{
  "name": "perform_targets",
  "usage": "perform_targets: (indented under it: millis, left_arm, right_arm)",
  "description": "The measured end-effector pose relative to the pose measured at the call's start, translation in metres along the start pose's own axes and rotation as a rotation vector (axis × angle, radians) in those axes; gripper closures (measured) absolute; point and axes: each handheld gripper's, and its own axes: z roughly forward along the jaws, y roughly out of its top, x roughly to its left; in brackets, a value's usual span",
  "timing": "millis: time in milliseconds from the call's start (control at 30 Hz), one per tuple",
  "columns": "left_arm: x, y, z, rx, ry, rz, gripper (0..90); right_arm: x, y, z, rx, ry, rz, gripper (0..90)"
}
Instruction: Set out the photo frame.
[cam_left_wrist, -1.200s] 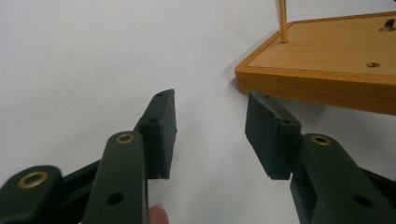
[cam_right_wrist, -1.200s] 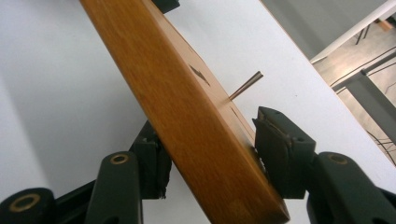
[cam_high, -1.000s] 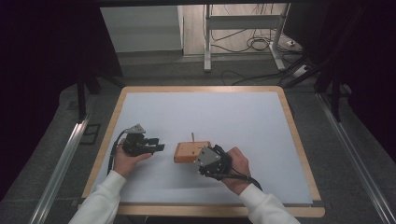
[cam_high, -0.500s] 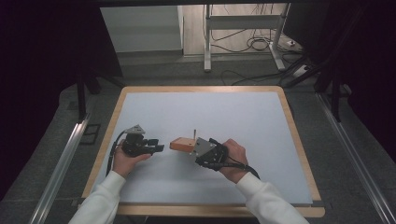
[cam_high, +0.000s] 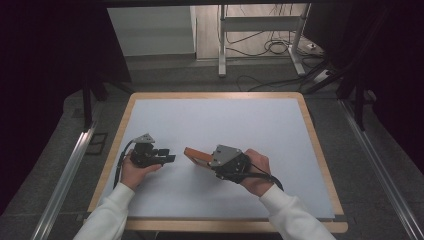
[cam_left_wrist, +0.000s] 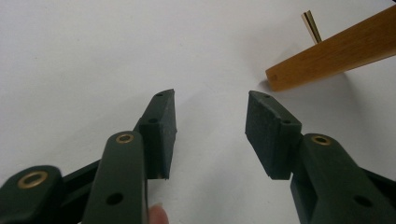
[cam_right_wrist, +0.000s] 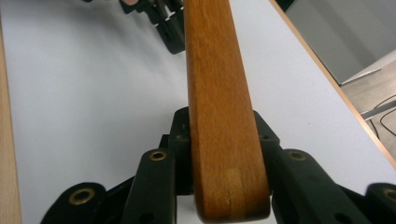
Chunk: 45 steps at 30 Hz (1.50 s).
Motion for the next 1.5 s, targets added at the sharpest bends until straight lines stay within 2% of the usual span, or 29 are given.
perform_targets:
  millis: [67,133,267,433,733,833,1267,1433,1500]
  left_arm:
    - [0.0,0.0,0.0,0.0,0.0,-0.001,52.5]
    - [0.0,0.0,-0.001,0.0,0.001,0.001,52.4]
    - [0.001,0.0,-0.001,0.0,0.0,0.0,52.2]
    - [0.0,0.0,0.0,0.0,-0.003,0.0,52.1]
    - [0.0,0.0,0.001,0.006,-0.008,0.002,51.8]
    - [0.0,0.0,0.001,0.008,-0.009,0.002,51.7]
    - [-0.001,0.0,0.002,0.015,-0.018,0.005,51.2]
    - [-0.001,0.0,0.003,0.016,-0.016,0.013,51.0]
    - [-0.001,-0.001,0.003,0.016,-0.016,0.013,50.9]
  right_arm:
    - [-0.003,-0.001,0.001,-0.016,-0.015,0.018,67.2]
    - [-0.007,-0.001,0.001,-0.017,-0.032,0.032,62.1]
    - [-0.018,0.0,0.002,-0.017,-0.065,0.057,58.0]
    - [-0.029,-0.002,0.003,-0.017,-0.081,0.089,54.6]
    - [-0.048,-0.01,0.01,-0.032,-0.141,0.149,51.0]
    - [-0.052,-0.01,0.013,-0.032,-0.152,0.154,48.9]
    - [-0.077,-0.018,0.035,-0.019,-0.176,0.248,37.0]
    - [-0.086,-0.022,0.043,-0.029,-0.167,0.298,34.7]
    - [-0.087,-0.022,0.044,-0.035,-0.163,0.304,34.5]
